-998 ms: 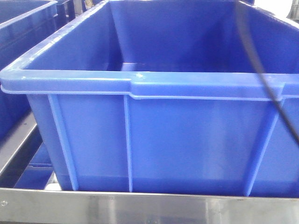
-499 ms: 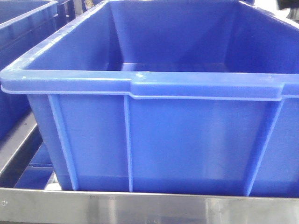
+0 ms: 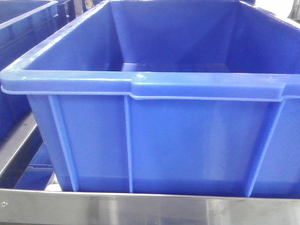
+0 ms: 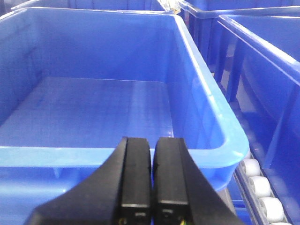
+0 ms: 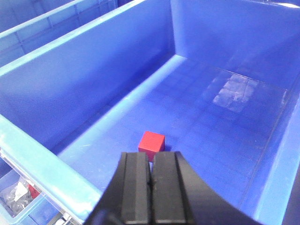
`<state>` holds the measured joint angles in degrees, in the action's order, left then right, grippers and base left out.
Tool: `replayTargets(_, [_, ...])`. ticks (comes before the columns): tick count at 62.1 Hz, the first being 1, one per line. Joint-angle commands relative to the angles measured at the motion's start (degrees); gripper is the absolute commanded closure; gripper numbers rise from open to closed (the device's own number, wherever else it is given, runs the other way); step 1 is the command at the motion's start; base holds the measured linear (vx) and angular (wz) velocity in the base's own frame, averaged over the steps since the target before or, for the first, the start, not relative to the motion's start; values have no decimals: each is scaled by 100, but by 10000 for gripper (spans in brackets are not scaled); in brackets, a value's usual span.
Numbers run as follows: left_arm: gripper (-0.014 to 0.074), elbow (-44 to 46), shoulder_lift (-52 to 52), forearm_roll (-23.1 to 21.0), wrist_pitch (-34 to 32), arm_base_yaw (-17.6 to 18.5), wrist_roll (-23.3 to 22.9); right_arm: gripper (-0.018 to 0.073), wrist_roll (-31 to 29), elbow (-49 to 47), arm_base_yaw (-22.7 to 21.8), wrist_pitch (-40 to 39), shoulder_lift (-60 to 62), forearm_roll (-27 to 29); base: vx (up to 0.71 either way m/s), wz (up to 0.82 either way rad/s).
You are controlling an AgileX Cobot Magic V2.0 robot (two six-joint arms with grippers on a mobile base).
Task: Pick red cube and place on left shelf
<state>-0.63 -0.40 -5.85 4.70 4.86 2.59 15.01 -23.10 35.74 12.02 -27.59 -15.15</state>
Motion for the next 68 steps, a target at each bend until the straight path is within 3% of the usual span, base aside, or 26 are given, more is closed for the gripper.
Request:
replayTargets(1, [495, -136, -70, -3, -506, 31, -31, 514, -9, -148, -29, -529, -18, -105, 0, 0])
replayTargets(32, [495, -136, -70, -3, -506, 31, -31, 514, -9, -95, -77, -652, -12, -99, 0, 0])
replayTargets(41, [495, -136, -70, -3, -506, 31, -31, 514, -71, 149, -694, -930, 116, 397, 0, 0])
replayTargets(52, [495, -136, -70, -3, -506, 31, -31, 514, -315, 623, -1721, -1596, 859, 570, 0, 0])
replayTargets(68, [496, -136, -70, -3, -506, 31, -31, 514, -507, 1371, -3574, -1491, 2222, 1068, 0, 0])
